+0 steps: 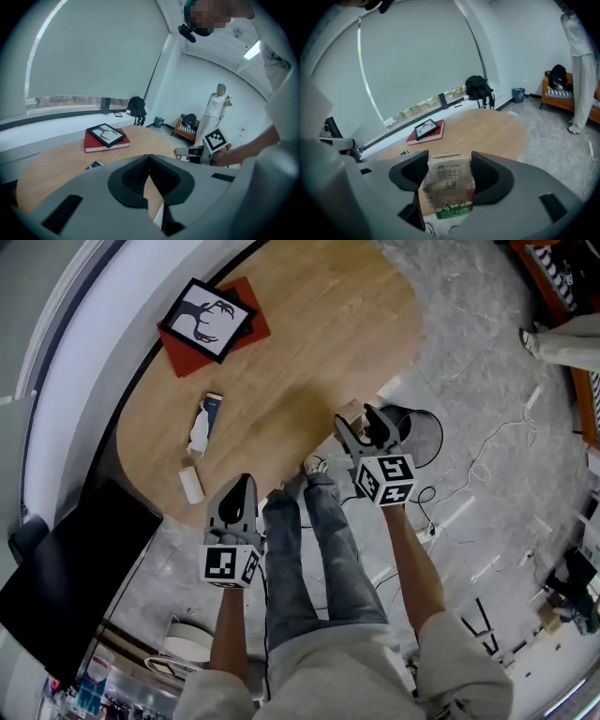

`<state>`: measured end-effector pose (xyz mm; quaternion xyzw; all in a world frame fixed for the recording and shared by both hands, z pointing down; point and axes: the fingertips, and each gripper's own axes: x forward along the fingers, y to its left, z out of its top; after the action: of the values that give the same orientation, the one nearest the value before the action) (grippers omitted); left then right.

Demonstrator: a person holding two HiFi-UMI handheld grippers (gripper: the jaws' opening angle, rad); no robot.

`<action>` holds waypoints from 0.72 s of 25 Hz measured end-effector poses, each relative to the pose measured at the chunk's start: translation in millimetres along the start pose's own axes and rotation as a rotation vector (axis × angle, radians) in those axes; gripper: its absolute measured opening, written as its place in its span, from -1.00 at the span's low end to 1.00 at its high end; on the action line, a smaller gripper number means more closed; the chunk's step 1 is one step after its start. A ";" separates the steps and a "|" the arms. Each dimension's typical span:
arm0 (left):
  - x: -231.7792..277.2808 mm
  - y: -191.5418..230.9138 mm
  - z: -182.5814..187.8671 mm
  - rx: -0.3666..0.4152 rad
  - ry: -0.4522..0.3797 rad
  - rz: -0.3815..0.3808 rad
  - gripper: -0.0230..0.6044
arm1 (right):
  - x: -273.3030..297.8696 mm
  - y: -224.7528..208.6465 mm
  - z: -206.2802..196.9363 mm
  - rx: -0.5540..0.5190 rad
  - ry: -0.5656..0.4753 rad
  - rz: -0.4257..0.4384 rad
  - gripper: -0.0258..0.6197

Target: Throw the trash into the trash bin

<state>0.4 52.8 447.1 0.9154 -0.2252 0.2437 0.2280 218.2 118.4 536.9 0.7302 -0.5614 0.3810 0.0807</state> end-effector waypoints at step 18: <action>92.2 -144.1 -5.9 0.205 0.131 -0.328 -0.87 | -167.9 -233.1 -113.8 0.323 -0.057 -0.531 0.02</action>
<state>145.7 142.7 457.9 0.9403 -0.0317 0.2842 0.1844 357.3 391.0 579.7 0.8650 -0.2853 0.4103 0.0446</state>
